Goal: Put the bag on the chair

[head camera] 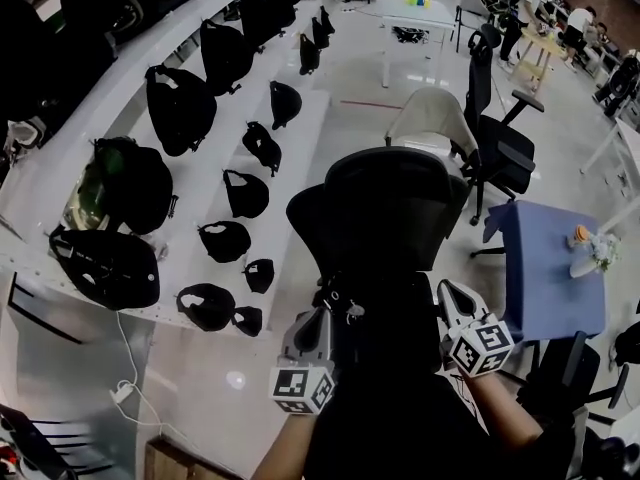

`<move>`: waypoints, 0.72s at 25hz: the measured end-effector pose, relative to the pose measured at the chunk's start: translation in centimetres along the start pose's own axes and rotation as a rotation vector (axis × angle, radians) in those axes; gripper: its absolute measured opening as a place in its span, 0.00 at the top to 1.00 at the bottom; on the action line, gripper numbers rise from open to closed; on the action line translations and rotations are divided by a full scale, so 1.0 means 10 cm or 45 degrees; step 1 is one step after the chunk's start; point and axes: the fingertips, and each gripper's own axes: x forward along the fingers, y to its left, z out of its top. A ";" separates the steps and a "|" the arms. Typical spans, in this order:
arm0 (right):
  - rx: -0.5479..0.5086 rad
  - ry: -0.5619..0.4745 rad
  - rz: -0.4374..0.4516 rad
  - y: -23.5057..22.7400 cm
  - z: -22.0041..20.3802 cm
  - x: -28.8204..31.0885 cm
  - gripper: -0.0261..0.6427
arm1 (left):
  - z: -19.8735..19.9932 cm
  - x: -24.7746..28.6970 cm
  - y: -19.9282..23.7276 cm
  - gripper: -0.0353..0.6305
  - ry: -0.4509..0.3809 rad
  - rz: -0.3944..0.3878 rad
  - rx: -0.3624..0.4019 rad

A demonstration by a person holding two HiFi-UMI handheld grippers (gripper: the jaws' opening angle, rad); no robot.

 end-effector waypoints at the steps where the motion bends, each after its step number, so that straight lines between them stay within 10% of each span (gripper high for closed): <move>1: 0.001 0.000 -0.010 -0.01 0.00 0.00 0.96 | 0.01 0.01 -0.01 0.92 -0.004 -0.013 0.009; 18: -0.071 0.074 -0.093 -0.15 -0.13 0.03 0.96 | -0.05 0.20 -0.01 0.92 0.038 -0.041 0.030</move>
